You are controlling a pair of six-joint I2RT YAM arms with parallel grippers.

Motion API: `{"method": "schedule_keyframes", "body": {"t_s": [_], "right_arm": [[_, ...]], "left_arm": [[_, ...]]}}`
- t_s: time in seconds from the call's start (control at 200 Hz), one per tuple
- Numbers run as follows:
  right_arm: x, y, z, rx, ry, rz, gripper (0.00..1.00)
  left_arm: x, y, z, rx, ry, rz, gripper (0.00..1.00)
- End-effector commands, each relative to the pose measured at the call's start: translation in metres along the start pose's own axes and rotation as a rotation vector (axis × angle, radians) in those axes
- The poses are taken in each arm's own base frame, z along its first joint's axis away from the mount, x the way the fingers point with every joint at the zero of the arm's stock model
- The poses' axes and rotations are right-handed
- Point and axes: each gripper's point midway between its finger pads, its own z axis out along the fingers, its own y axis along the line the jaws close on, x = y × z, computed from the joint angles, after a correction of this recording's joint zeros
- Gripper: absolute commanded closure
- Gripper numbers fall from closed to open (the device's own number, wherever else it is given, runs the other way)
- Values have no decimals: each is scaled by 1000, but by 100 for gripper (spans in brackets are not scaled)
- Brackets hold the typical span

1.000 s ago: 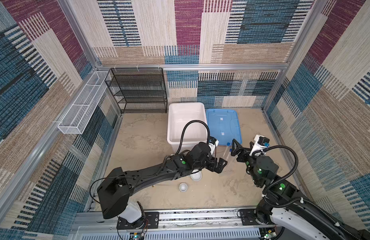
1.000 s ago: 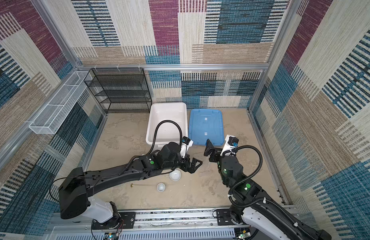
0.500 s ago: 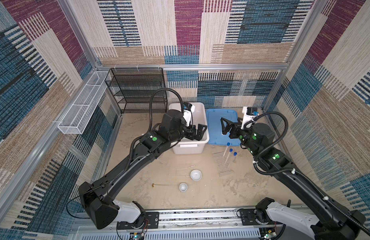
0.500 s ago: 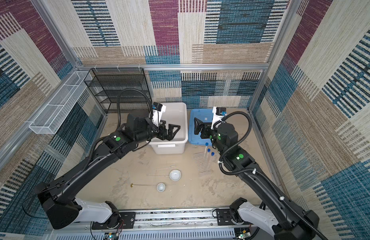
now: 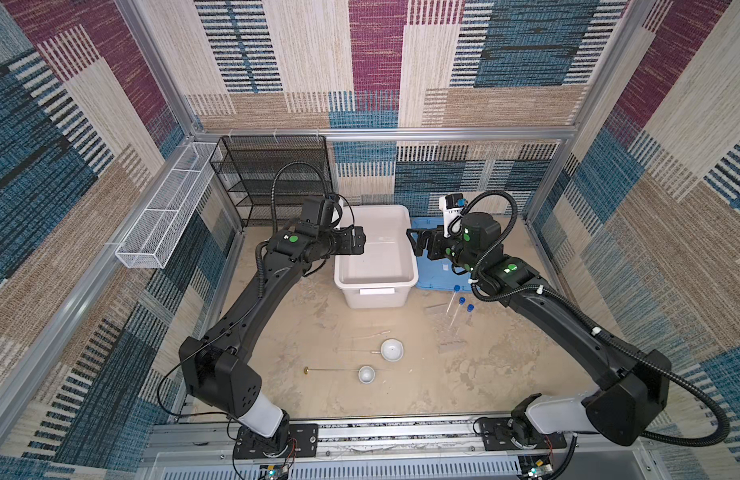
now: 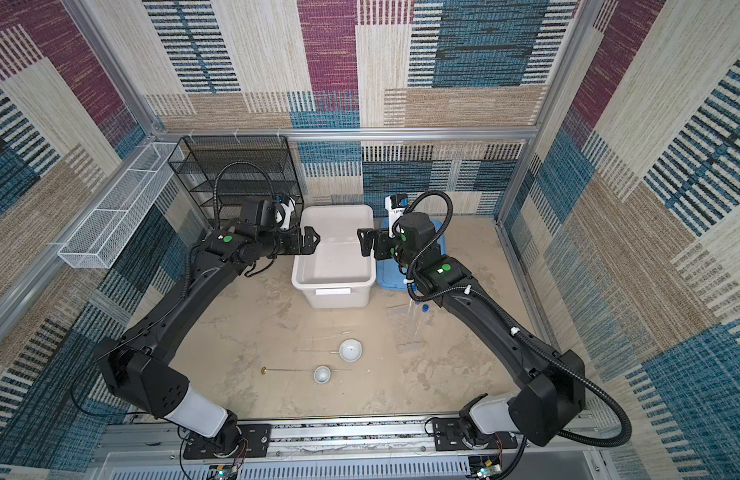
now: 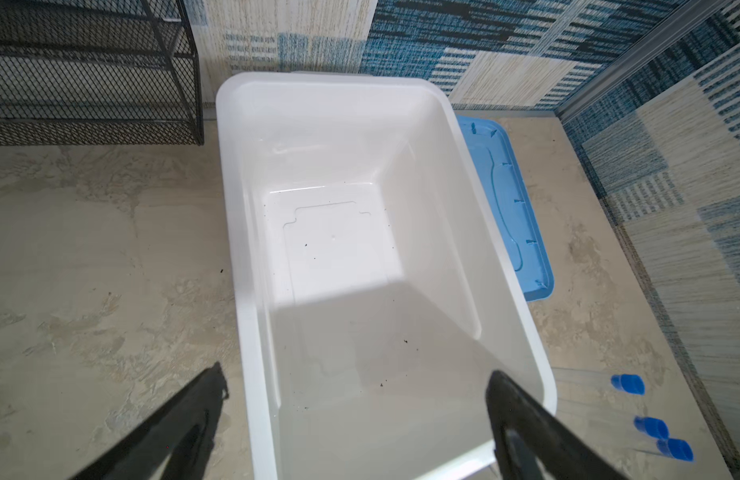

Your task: Organize the chemistry lab equipment

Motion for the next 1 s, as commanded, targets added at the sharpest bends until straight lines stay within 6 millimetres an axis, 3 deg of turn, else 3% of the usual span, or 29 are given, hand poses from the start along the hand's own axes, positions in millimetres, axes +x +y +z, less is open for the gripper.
{"method": "schedule_keyframes", "body": {"t_s": [0.0, 0.2, 0.331, 0.591, 0.716, 0.992], "right_arm": [[-2, 6, 12, -38, 8, 4, 1], [3, 3, 34, -28, 30, 8, 1], [16, -12, 47, 52, 82, -9, 1], [29, -17, 49, 55, 91, -3, 1], [29, -19, 47, 64, 80, -1, 1], [48, -21, 54, 55, 121, 18, 1]], "left_arm": [[3, 16, 11, -38, 24, -17, 1], [5, 55, 46, -186, 45, -29, 3], [14, 78, 74, -275, 82, -43, 9], [16, 88, 109, -297, 133, -42, 22], [20, 90, 115, -305, 146, -47, 30], [28, 92, 106, -310, 148, -62, 65]]}}
